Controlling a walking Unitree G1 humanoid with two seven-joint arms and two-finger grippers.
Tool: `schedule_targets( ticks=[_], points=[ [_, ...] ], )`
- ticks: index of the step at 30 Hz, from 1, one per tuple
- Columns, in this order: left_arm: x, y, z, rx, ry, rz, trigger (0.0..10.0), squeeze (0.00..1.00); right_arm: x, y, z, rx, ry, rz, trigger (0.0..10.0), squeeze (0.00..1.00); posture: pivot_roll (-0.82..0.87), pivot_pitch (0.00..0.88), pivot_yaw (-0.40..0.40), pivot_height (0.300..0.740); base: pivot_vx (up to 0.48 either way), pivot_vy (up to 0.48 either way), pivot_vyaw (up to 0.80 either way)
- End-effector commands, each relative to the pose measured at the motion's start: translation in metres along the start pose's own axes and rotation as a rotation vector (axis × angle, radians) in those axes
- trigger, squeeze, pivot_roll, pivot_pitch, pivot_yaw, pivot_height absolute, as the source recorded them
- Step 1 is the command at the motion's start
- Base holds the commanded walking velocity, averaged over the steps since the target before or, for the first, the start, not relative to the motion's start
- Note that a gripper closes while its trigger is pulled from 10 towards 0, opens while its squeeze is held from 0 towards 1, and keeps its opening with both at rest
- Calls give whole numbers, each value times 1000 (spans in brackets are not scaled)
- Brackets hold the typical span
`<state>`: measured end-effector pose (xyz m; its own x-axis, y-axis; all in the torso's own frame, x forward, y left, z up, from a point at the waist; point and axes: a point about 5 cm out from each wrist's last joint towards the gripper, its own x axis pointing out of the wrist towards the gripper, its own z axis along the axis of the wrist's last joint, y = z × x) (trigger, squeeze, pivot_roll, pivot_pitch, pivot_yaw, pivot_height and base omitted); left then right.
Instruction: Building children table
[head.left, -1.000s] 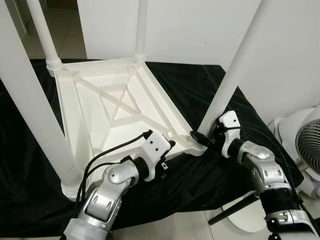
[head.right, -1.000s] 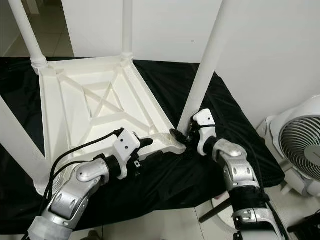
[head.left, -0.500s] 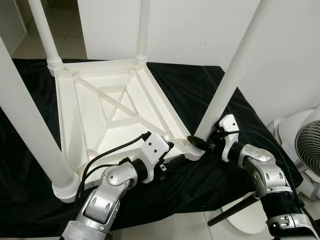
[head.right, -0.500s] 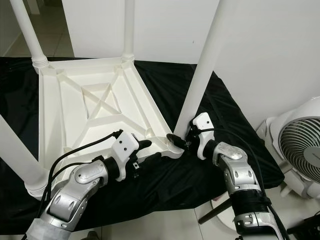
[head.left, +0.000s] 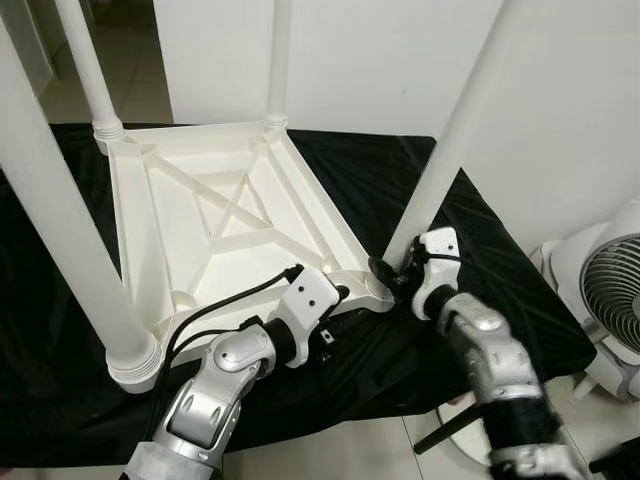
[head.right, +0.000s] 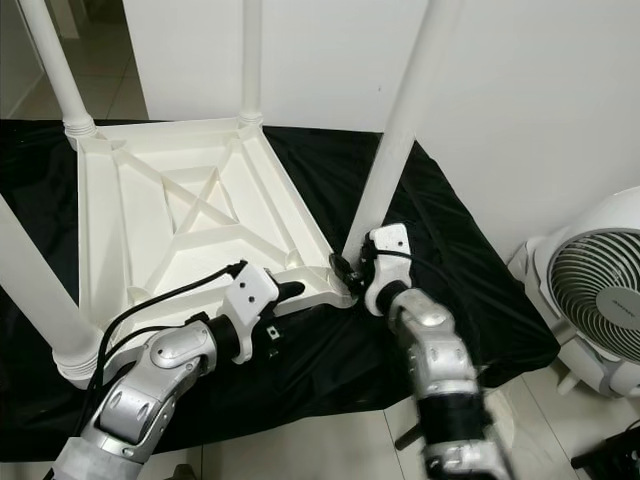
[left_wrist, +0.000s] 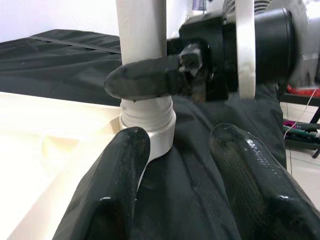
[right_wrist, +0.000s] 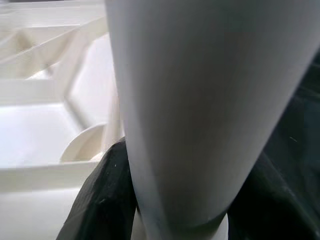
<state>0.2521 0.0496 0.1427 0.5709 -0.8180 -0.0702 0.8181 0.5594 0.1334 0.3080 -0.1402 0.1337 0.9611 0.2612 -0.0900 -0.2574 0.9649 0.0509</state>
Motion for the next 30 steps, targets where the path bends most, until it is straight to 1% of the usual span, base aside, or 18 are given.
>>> schedule_targets(
  ticks=[1, 2, 3, 5, 7, 10, 12, 13, 19, 21, 22, 24, 25, 26, 27, 28, 29, 30],
  points=[
    [4, 0, 1, -2, -1, 16, 10000, 0, -8, -8, -11, 31, 48, -176, 10000, 0, 73, 0, -86, 740, 0, 0, 0],
    [4, 0, 1, -2, -1, 16, 10000, 0, -8, -8, -11, 31, 48, -176, 10000, 0, 73, 0, -86, 740, 0, 0, 0],
    [5, -1, 1, -3, -2, 14, 10000, 0, -11, -3, -11, 29, 44, -217, 10000, 0, 71, 0, -89, 740, 0, 0, 0],
    [5, -1, 1, -3, -2, 14, 10000, 0, -11, -3, -11, 29, 44, -217, 10000, 0, 71, 0, -89, 740, 0, 0, 0],
    [6, -1, 2, -3, -5, 11, 10000, 0, -14, 7, -10, 16, 36, -235, 10000, 0, 68, 0, -89, 740, 0, 0, 0],
    [7, -1, 2, -3, -5, 11, 10000, 0, -14, 8, -9, 5, 31, -231, 10000, 0, 68, 0, -89, 740, 0, 0, 0],
    [7, -1, 2, -4, -6, 11, 10000, 0, -14, 6, -8, 8, 32, -242, 10000, 0, 66, 0, -91, 740, 0, 0, 0],
    [7, -1, 2, -4, -7, 10, 10000, 0, -15, 5, -7, 13, 33, -253, 10000, 1000, 67, 0, -91, 740, 0, 0, 0],
    [7, -1, 2, -5, -8, 12, 10000, 0, -17, 10, 0, 34, 20, -255, 10000, 1000, 71, 0, -93, 740, 0, 0, 0],
    [7, -1, 2, -6, -7, 13, 10000, 0, -15, 10, 3, 52, 11, -197, 10000, 1000, 71, 0, -93, 740, 0, 0, 0],
    [7, -1, 2, -6, -7, 12, 10000, 0, -14, 8, 5, 36, 9, -155, 10000, 1000, 71, 0, -94, 740, 0, 0, 0],
    [7, -1, 2, -6, -7, 12, 10000, 0, -14, 8, 5, 36, 9, -155, 10000, 1000, 71, 0, -94, 740, 0, 0, 0],
    [7, -1, 2, -5, -6, 12, 10000, 0, -13, 5, 6, -3, 6, -107, 10000, 1000, 72, 0, -93, 740, 0, 0, 0],
    [7, -1, 2, -5, -6, 12, 10000, 0, -12, 0, 8, -55, 0, -58, 10000, 0, 73, 0, -92, 740, 0, 0, 0],
    [7, -1, 2, -5, -6, 12, 10000, 0, -12, 0, 8, -55, 0, -58, 10000, 0, 73, 0, -92, 740, 0, 0, 0],
    [7, -1, 2, -4, -5, 11, 10000, 0, -11, -6, 9, -83, 5, -18, 10000, 0, 73, 0, -92, 740, 0, 0, 0],
    [7, -1, 2, -4, -5, 11, 10000, 0, -11, -6, 9, -83, 5, -18, 10000, 0, 73, 0, -92, 740, 0, 0, 0],
    [6, -1, 2, -3, -4, 10, 10000, 0, -10, -14, 11, -112, 11, 42, 10000, 0, 74, 0, -90, 740, 0, 0, 0]
  ],
)
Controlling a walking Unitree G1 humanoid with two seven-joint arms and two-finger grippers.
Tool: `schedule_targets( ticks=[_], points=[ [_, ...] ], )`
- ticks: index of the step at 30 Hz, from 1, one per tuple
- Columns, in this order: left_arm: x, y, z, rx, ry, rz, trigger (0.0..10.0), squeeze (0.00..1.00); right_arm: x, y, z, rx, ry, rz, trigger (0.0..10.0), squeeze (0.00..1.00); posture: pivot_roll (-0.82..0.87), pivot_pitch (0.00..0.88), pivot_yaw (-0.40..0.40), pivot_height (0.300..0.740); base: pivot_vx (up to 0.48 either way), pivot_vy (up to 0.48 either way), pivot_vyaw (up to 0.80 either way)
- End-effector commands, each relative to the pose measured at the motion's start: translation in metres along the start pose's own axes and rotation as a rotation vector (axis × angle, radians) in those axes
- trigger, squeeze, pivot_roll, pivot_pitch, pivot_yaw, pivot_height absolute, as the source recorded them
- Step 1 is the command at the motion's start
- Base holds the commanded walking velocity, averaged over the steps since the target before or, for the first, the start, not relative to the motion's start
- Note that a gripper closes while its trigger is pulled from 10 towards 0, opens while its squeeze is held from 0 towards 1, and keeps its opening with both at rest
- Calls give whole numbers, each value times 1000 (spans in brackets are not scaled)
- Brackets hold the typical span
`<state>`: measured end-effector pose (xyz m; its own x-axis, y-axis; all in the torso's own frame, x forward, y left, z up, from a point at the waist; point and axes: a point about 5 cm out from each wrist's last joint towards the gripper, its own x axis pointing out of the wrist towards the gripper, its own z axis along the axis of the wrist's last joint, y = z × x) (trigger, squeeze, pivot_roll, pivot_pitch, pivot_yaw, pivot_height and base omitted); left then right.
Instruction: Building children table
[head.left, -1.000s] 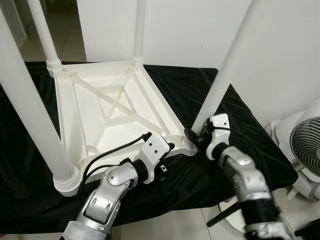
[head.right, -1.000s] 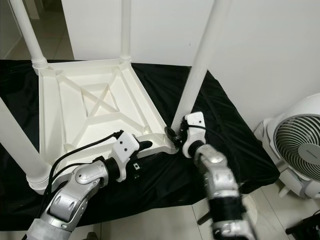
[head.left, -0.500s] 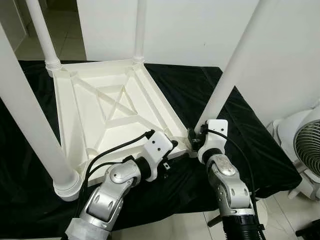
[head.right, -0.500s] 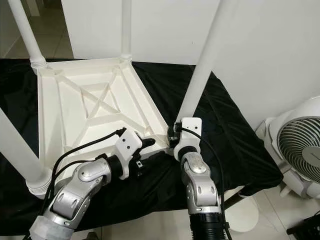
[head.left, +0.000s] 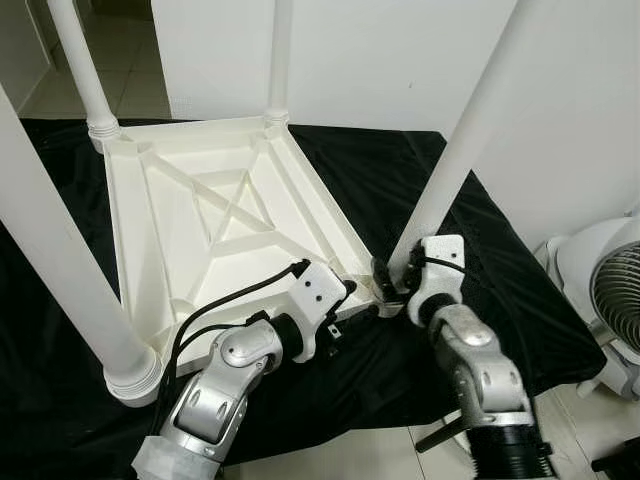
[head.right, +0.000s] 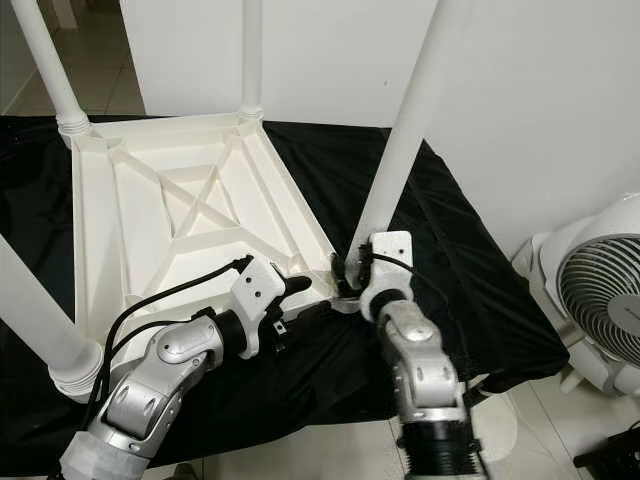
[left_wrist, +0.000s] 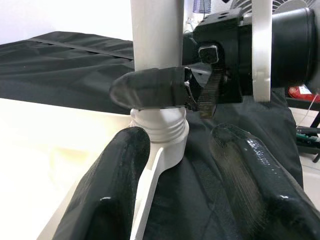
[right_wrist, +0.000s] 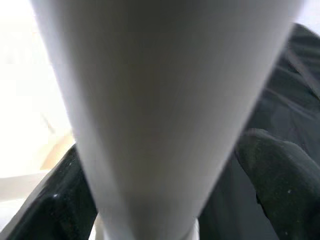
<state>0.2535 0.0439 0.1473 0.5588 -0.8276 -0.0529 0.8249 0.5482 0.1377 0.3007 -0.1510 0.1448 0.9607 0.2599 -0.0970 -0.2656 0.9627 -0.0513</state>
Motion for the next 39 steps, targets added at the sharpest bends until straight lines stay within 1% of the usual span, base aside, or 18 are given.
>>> schedule_targets(
  ticks=[1, 2, 4, 6, 7, 10, 14, 15, 17, 18, 19, 20, 21, 22, 32, 33, 34, 39],
  points=[
    [1, 1, -4, -8, 16, 22, 10000, 0, 2, -13, 1, -34, -1, 97, 10000, 0, 74, 0, -89, 740, 0, 0, 0],
    [1, 1, -4, -8, 16, 22, 10000, 0, 2, -13, 1, -34, -1, 97, 10000, 0, 74, 0, -89, 740, 0, 0, 0],
    [0, 1, -4, -6, 19, 20, 10000, 0, 1, -19, 3, -98, -10, 232, 10000, 0, 75, 0, -88, 740, 0, 0, 0],
    [0, 1, -4, -5, 20, 18, 10000, 0, 1, -22, 3, -111, -3, 292, 10000, 0, 76, 0, -86, 740, 0, 0, 0],
    [0, 1, -4, -5, 20, 18, 10000, 0, 1, -22, 3, -111, -3, 292, 10000, 0, 76, 0, -86, 740, 0, 0, 0],
    [0, 1, -4, -4, 21, 13, 10000, 0, 3, -25, -2, -161, 18, 418, 10000, 0, 78, 0, -86, 740, 0, 0, 0],
    [0, 2, -4, -3, 20, 13, 10000, 0, 5, -25, -3, -160, 16, 452, 10000, 0, 79, 0, -86, 740, 0, 0, 0],
    [0, 2, -3, -2, 20, 13, 10000, 0, 7, -24, -5, -165, 20, 481, 4980, 0, 83, 0, -87, 740, 0, 0, 0],
    [0, 2, -3, -2, 18, 13, 10000, 0, 8, -23, -7, -156, 25, 514, 4980, 0, 86, 0, -88, 740, 0, 0, 0],
    [0, 2, -3, -1, 18, 14, 10000, 0, 9, -21, -11, -151, 31, 549, 2667, 0, 90, 0, -90, 740, 0, 0, 0],
    [0, 2, -3, -1, 18, 14, 10000, 0, 9, -21, -11, -151, 31, 549, 2667, 0, 90, 0, -90, 740, 0, 0, 0],
    [0, 2, -3, -1, 18, 15, 10000, 0, 10, -20, -14, -144, 37, 578, 0, 0, 93, 0, -91, 740, 0, 0, 0],
    [0, 2, -3, -1, 18, 15, 10000, 0, 10, -20, -14, -144, 37, 578, 0, 0, 93, 0, -91, 740, 0, 0, 0],
    [-1, 2, -3, 0, 19, 18, 10000, 0, 12, -18, -20, -135, 52, 624, 0, 0, 100, 0, -93, 740, 0, 0, 0],
    [-1, 1, -3, 2, 20, 16, 10000, 0, 12, -18, -25, -118, 58, 656, 0, 0, 103, 0, -97, 740, 0, 0, 0],
    [-1, 1, -3, 2, 20, 14, 10000, 0, 12, -19, -26, -120, 62, 645, 8314, 0, 103, 0, -100, 740, 0, 0, 0],
    [-1, 1, -3, 3, 20, 13, 10000, 0, 11, -19, -26, -112, 63, 622, 10000, 0, 101, 0, -101, 740, 0, 0, 0],
    [-2, -1, -4, 1, 21, 11, 10000, 0, 10, -17, -25, -89, 52, 553, 10000, 0, 97, 0, -105, 740, 0, 0, 0]
  ],
)
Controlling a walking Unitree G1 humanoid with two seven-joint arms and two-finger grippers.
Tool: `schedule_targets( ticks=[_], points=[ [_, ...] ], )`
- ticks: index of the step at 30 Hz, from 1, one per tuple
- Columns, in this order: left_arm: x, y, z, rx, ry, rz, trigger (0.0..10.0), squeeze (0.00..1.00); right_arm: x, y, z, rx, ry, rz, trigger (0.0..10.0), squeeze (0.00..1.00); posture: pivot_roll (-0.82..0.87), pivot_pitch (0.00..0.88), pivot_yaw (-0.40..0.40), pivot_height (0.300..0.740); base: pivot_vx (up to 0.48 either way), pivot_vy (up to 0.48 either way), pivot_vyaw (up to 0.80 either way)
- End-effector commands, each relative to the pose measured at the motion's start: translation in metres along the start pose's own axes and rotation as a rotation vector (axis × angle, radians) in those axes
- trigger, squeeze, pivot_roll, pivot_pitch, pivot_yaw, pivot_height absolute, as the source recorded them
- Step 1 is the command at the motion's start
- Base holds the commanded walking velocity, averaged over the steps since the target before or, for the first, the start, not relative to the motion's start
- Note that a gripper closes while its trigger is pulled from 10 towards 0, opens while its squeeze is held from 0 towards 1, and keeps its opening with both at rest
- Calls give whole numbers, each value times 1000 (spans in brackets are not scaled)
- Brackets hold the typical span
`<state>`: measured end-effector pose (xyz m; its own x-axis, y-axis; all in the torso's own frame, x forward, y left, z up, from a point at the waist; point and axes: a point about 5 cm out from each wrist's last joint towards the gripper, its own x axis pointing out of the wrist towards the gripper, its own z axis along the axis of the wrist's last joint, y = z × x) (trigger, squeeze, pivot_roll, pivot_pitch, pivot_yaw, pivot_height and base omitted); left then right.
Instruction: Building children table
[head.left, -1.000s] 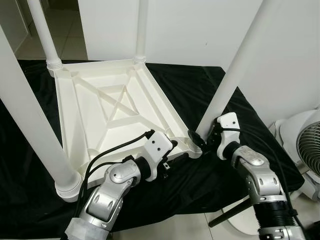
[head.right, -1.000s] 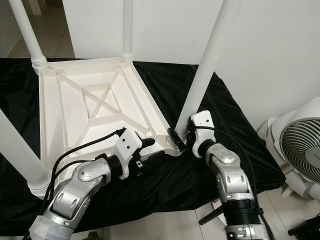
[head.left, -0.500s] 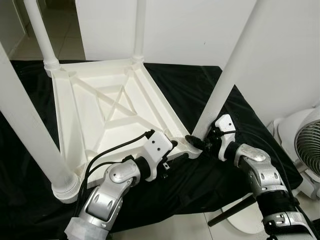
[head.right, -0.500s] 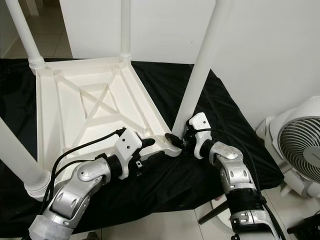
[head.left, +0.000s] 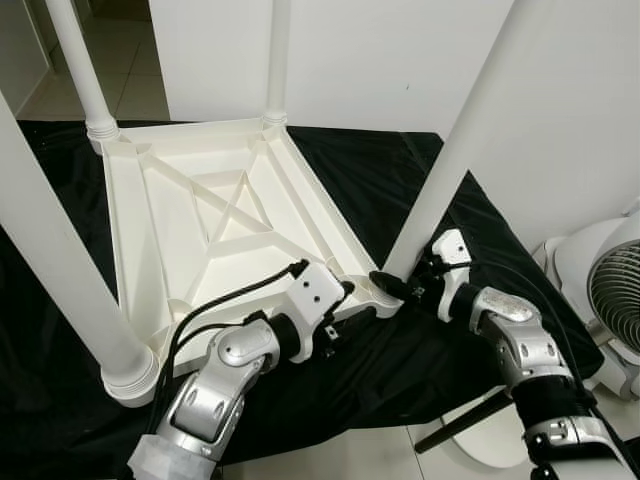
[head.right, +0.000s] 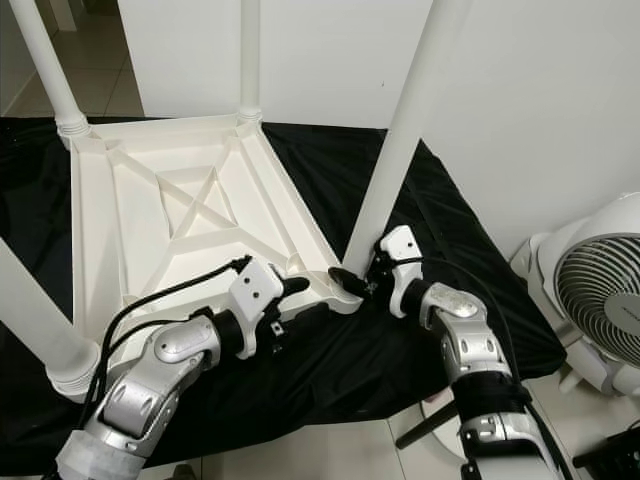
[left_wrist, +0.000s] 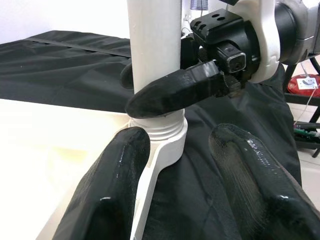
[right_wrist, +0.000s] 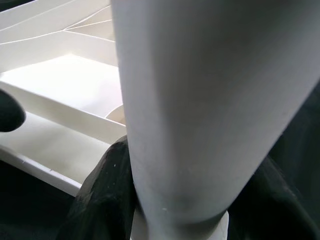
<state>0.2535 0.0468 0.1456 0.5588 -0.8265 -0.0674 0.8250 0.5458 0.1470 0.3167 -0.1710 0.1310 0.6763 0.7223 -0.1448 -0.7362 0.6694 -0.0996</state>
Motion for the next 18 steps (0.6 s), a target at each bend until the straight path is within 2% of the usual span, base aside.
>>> schedule_targets(
  ticks=[1, 3, 4, 5, 9, 11, 13, 14, 16, 18],
  points=[
    [1, -2, -2, -9, 7, 12, 10000, 0, 2, 7, -11, 37, 37, 3, 10000, 0, 97, 0, -105, 740, 0, 0, 0],
    [1, -4, -4, -12, 11, 8, 10000, 0, 1, 11, -8, 69, 5, -116, 10000, 0, 92, 0, -105, 740, 0, 0, 0],
    [1, -4, -4, -12, 11, 8, 10000, 0, 1, 11, -8, 69, 5, -116, 10000, 0, 92, 0, -105, 740, 0, 0, 0],
    [0, -5, -4, -15, 13, 5, 10000, 0, 1, 14, -7, 85, -10, -186, 10000, 0, 88, 0, -103, 740, 0, 0, 0],
    [0, -6, -5, -17, 16, -2, 10000, 0, 1, 19, -6, 117, -29, -279, 10000, 0, 83, 0, -100, 740, 0, 0, 0],
    [-1, -6, -7, -6, 28, -12, 10000, 0, 2, 25, -8, 184, -25, -443, 10000, 0, 80, 0, -100, 740, 0, 0, 0],
    [-1, -6, -7, -6, 28, -12, 10000, 0, 2, 25, -8, 184, -25, -443, 10000, 0, 80, 0, -100, 740, 0, 0, 0],
    [-1, -6, -8, -3, 32, -15, 10000, 0, 0, 26, -9, 196, -21, -558, 10000, 0, 79, 0, -100, 740, 0, 0, 0],
    [-1, -6, -8, -3, 32, -15, 10000, 0, 0, 26, -9, 196, -21, -558, 10000, 0, 79, 0, -100, 740, 0, 0, 0],
    [-1, -6, -8, -2, 32, -18, 10000, 0, -2, 31, -9, 229, -5, -734, 10000, 0, 81, 0, -101, 740, 0, 0, 0]
  ],
)
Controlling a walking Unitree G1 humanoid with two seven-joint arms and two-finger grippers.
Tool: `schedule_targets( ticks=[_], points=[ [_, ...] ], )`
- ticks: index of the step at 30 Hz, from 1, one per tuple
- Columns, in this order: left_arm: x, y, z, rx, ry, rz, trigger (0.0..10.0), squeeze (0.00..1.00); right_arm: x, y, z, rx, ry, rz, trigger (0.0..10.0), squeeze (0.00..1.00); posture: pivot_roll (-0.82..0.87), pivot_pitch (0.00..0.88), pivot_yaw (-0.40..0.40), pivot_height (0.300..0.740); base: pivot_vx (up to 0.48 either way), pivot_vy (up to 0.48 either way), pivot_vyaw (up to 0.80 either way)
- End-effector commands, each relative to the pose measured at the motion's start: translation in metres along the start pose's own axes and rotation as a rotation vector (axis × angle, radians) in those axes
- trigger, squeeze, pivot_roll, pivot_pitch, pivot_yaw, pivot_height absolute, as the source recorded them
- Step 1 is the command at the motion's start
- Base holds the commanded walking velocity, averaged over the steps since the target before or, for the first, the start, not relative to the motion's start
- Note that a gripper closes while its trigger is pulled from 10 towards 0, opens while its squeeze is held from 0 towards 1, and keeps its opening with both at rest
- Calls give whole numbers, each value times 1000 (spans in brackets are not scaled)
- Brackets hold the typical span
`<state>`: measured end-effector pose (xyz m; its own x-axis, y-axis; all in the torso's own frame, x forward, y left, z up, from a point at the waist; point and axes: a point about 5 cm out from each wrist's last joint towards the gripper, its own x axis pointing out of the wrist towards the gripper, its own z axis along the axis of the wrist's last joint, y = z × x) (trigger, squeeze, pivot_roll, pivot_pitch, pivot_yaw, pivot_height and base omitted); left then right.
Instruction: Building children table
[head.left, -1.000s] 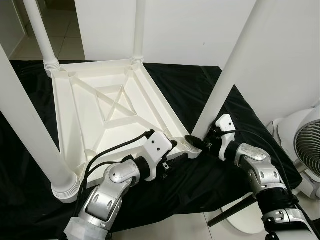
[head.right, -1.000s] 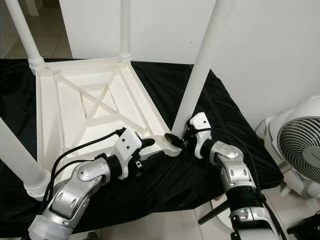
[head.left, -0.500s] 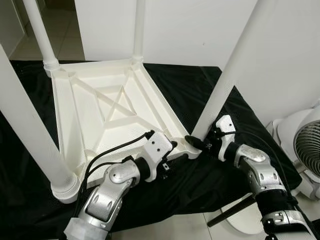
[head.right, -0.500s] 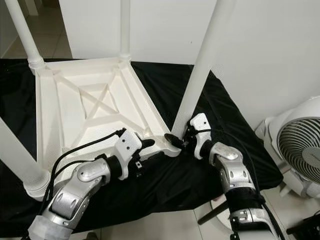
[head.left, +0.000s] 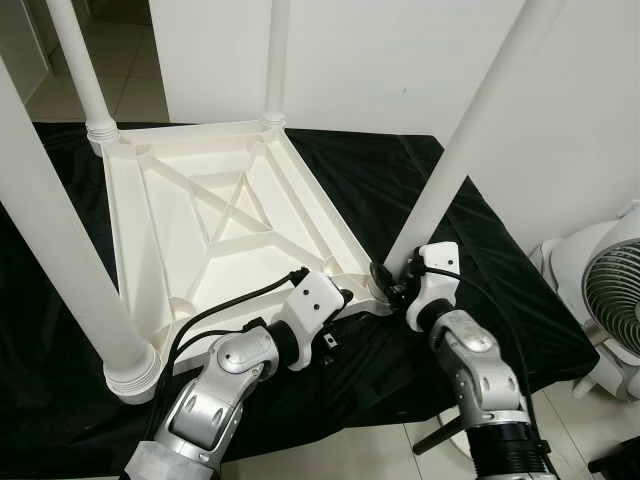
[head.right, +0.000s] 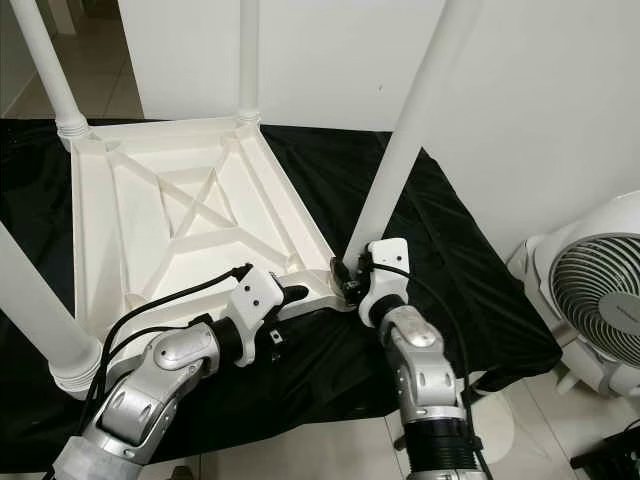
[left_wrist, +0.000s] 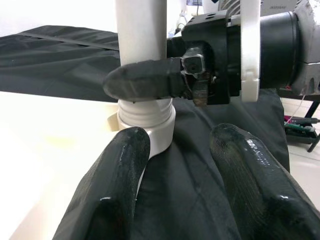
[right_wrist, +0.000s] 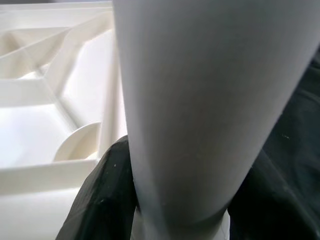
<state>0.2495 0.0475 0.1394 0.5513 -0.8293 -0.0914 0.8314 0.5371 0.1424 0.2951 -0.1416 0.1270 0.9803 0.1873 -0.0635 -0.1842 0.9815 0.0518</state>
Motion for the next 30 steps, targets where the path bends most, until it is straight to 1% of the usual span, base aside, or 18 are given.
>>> schedule_targets(
  ticks=[1, 2, 4, 5, 6, 11, 12, 17, 21, 22, 24, 25, 26, 27, 28, 29, 30],
  points=[
    [2, -2, -2, 2, 10, -7, 10000, 0, -4, -11, -7, -4, 48, -111, 10000, 0, 81, 0, -101, 740, 0, 0, 0],
    [2, -2, -2, 1, 9, -9, 10000, 0, -7, -7, -7, 15, 51, -179, 10000, 0, 84, 0, -101, 740, 0, 0, 0],
    [2, -2, -2, 1, 9, -9, 10000, 0, -7, -7, -7, 15, 51, -179, 10000, 0, 84, 0, -101, 740, 0, 0, 0],
    [2, -3, -2, 1, 8, -11, 10000, 0, -8, 2, -7, 18, 58, -185, 10000, 0, 85, 0, -102, 740, 0, 0, 0],
    [2, -4, -2, -1, 8, -13, 10000, 0, -8, 7, -2, 17, 47, -186, 10000, 0, 85, 0, -103, 740, 0, 0, 0],
    [2, -4, -2, 0, 9, -14, 10000, 0, -9, 6, -1, 20, 57, -200, 10000, 0, 91, 0, -106, 740, 0, 0, 0],
    [2, -4, -2, 1, 9, -13, 10000, 0, -8, 8, 1, 26, 47, -190, 10000, 1000, 93, 0, -106, 740, 0, 0, 0],
    [2, -3, -1, 2, 8, -12, 10000, 0, -7, 9, 4, 45, 32, -177, 10000, 1000, 93, 0, -107, 740, 0, 0, 0],
    [2, -3, -1, 3, 7, -13, 10000, 0, -3, 4, 8, 50, 26, -129, 10000, 1000, 92, 0, -106, 740, 0, 0, 0],
    [2, -3, -1, 3, 7, -14, 10000, 0, -1, 0, 9, 39, 29, -77, 10000, 1000, 91, 0, -104, 740, 0, 0, 0],
    [2, -3, -1, 3, 7, -14, 10000, 0, -1, 0, 9, 39, 29, -77, 10000, 1000, 91, 0, -104, 740, 0, 0, 0],
    [2, -3, -1, 3, 8, -15, 10000, 0, 0, -5, 10, 14, 36, -7, 10000, 1000, 90, 0, -101, 740, 0, 0, 0],
    [2, -3, -1, 3, 8, -15, 10000, 0, 0, -5, 10, 14, 36, -7, 10000, 1000, 90, 0, -101, 740, 0, 0, 0],
    [2, -3, -1, 5, 8, -17, 10000, 0, 1, -11, 10, -20, 44, 70, 10000, 1000, 90, 0, -100, 740, 0, 0, 0],
    [2, -2, -1, 6, 8, -18, 10000, 0, 2, -18, 10, -64, 50, 143, 10000, 0, 90, 0, -97, 740, 0, 0, 0],
    [2, -2, 0, 8, 8, -19, 10000, 0, 1, -23, 9, -86, 57, 229, 10000, 0, 90, 0, -96, 740, 0, 0, 0],
    [2, -2, 0, 8, 8, -19, 10000, 0, 1, -23, 9, -86, 57, 229, 10000, 0, 90, 0, -96, 740, 0, 0, 0]
  ],
)
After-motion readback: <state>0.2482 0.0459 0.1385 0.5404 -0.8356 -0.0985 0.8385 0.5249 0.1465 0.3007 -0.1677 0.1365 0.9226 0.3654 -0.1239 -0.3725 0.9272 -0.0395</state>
